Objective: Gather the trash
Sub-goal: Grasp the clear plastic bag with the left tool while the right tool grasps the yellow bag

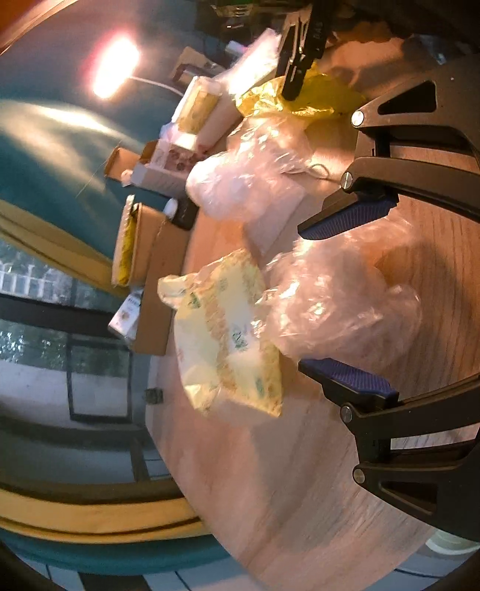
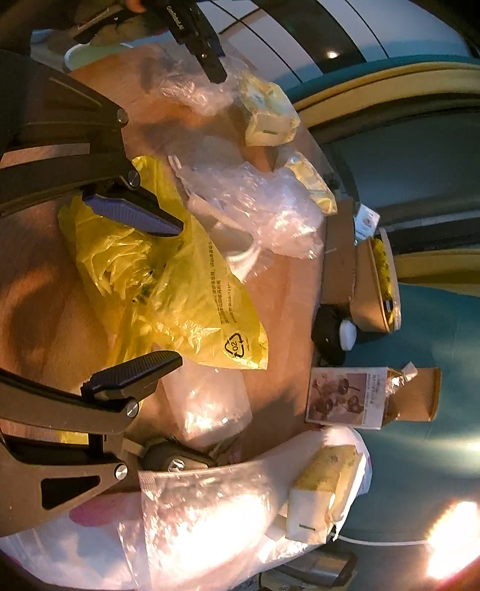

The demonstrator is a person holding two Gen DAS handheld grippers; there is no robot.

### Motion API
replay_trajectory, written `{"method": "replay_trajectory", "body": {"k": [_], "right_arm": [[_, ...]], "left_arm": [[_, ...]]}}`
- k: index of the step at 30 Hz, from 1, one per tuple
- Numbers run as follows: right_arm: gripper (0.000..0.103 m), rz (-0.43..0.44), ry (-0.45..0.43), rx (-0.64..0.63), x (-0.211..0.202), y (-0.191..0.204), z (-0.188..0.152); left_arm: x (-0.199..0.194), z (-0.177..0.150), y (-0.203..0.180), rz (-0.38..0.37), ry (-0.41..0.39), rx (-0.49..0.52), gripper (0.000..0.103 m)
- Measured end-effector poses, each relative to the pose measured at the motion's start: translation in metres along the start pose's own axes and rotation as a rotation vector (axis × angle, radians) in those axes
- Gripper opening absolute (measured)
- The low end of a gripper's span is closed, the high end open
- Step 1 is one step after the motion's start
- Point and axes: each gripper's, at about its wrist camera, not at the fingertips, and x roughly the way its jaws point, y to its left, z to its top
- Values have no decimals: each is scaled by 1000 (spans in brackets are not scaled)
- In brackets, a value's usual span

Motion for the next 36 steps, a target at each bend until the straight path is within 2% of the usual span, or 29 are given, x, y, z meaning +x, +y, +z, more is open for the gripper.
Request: {"method": "replay_trajectory", "body": {"k": [3,4,7,10,26,36], "right_arm": [[50,13,2,-17,-1,4,-3],[45,14,1,-20,-3,5,-3],[39,18,-12,-27,-9,9,-5],[36,18,-29,-30,-19,11,-7],[35,-4,-134,-77,-76,33,-15],[35,26,-164,-144,-94,67,-23]], "left_arm": [[-2,-5,-8,-13,7,30,62],[-3,-6,-12,-19,9,45,54],[-8,-11,-21,-24,8,80,41],[-16,-15,-29,-40,-7,104,36],[-78,-28,-56,-131,-128,158,35],[-111,-45,-52,-126,-182,182,35]]}}
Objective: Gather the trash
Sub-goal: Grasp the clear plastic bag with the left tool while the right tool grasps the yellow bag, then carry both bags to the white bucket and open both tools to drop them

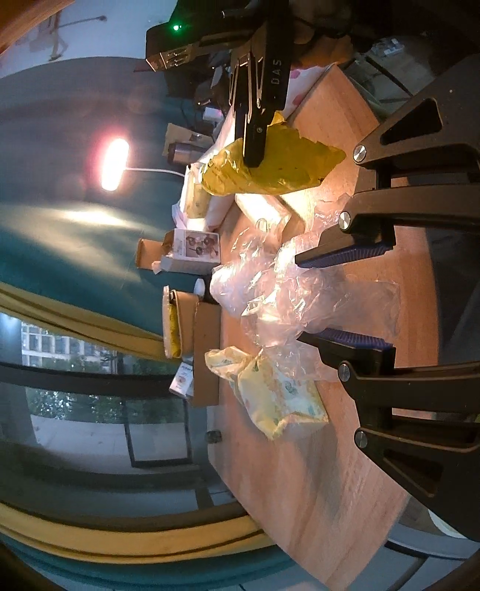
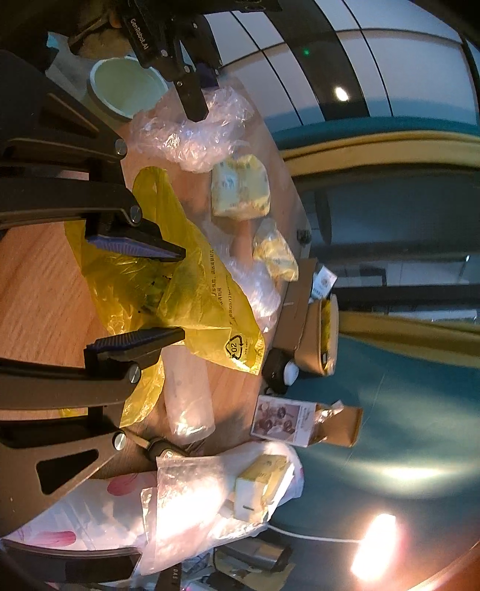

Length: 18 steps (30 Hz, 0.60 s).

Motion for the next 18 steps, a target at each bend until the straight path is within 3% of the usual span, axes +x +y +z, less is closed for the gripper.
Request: {"method": "replay_trajectory", "body": {"k": [18], "right_arm": [[35,94,-5,-160,6,87,8]], "left_arm": [[-57,-33,48,86,-47,-93,35]]}}
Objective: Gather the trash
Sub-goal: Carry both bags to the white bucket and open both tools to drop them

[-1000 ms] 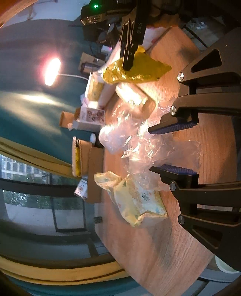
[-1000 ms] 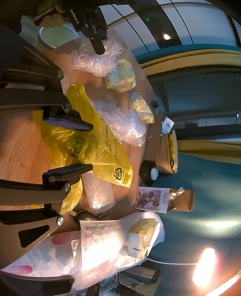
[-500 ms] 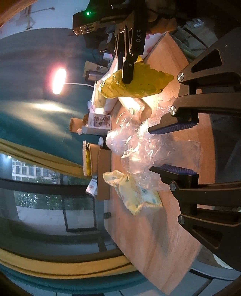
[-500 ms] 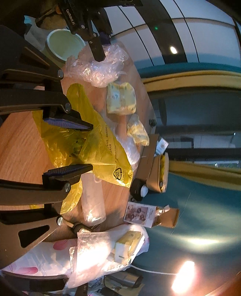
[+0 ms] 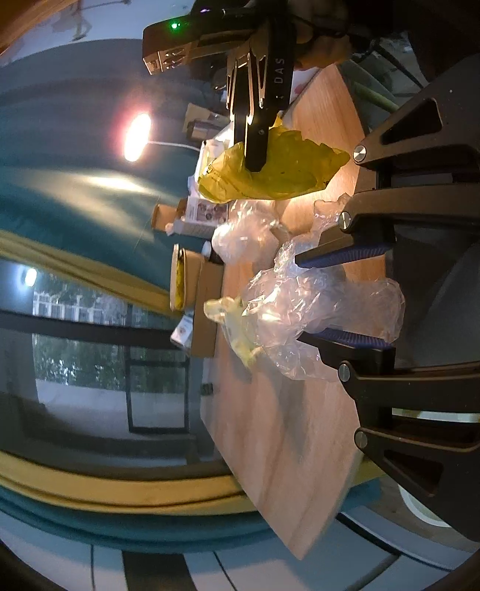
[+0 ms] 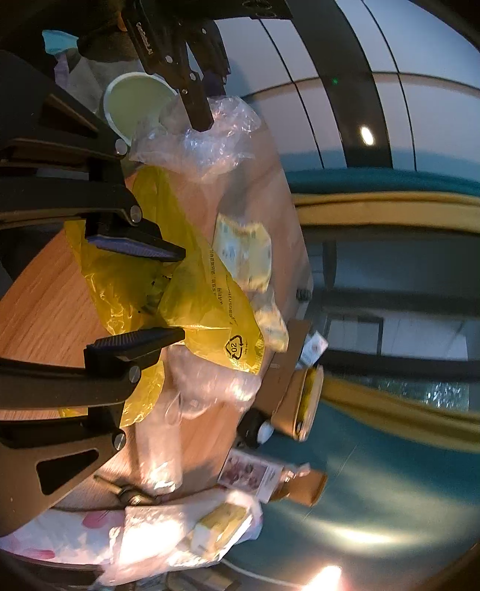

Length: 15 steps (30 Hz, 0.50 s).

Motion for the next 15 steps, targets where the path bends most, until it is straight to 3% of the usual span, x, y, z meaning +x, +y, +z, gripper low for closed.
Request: {"method": "replay_trajectory", "body": {"k": [15], "right_arm": [[35,103,33,-139,36,70,16]], "left_arm": [[-20,-36,70,129,26,-116,36]]}}
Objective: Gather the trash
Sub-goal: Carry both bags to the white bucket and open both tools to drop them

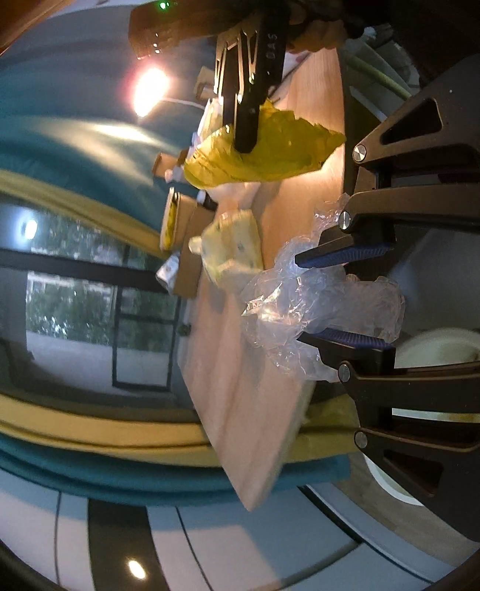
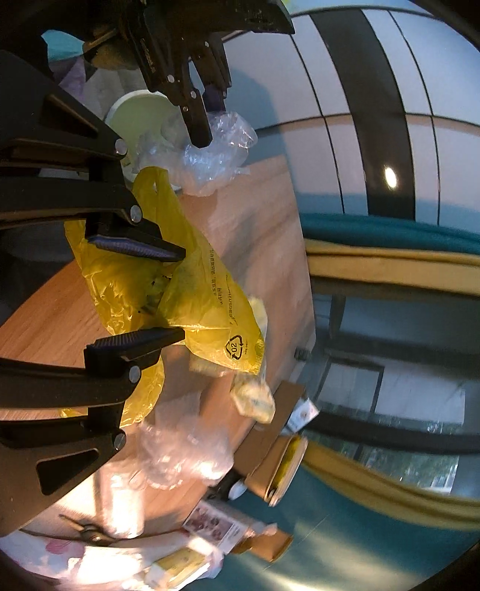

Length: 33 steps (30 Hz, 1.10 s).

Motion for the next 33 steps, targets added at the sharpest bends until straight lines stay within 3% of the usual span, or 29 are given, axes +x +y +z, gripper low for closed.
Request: {"method": "replay_trajectory", "body": {"k": [14,18,23,26,33], "right_arm": [[35,86,45,-128,40,61,18],[35,109,56,-155,51,76,22],[35,134,74,-199,65,98,25],[35,152,87,-218,73,110,27],[35,187,115,-246,91,134,33]], "left_arm": [[11,-50,71,184,126,-119,36],[19,-68,91,189,179,-172,39],[27,-89,105,192,235,-209,50],[30,-95,112,186,244,-222,58],[13,-98,128,214,213,-251,59]]}}
